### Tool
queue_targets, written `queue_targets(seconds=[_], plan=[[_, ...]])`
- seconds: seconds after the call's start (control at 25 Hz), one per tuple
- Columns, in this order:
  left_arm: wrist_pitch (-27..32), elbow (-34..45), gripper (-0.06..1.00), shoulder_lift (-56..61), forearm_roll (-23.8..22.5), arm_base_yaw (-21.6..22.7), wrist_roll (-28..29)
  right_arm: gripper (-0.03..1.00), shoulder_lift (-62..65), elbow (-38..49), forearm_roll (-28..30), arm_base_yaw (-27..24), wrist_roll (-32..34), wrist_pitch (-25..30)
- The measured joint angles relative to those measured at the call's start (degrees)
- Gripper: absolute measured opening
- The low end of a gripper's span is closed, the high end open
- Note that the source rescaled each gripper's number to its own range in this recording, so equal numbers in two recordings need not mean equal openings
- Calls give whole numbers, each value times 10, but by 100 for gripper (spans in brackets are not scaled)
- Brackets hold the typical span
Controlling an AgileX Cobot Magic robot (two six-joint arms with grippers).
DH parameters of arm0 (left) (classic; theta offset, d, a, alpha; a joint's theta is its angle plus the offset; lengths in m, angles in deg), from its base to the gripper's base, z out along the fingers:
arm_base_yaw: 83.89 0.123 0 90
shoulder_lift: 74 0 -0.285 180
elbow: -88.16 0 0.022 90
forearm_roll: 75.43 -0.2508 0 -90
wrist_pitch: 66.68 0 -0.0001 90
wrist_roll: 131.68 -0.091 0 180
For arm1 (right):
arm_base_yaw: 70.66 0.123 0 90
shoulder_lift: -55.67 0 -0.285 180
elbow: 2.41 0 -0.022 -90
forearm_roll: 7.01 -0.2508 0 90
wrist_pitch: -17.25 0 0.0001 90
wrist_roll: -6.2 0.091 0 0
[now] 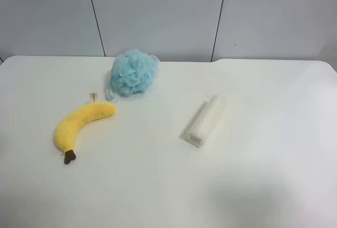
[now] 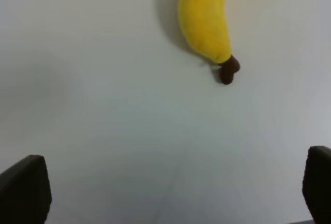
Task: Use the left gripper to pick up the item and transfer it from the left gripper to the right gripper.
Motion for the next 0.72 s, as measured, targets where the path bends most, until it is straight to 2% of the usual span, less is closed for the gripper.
queue_targets(seconds=[0.28, 0.72], plan=[[-67, -4, 100, -164, -1, -61, 21, 100, 0, 0, 0, 0, 0, 0], [-181, -4, 100, -343, 3, -66, 44, 100, 0, 0, 0, 0, 0, 0]])
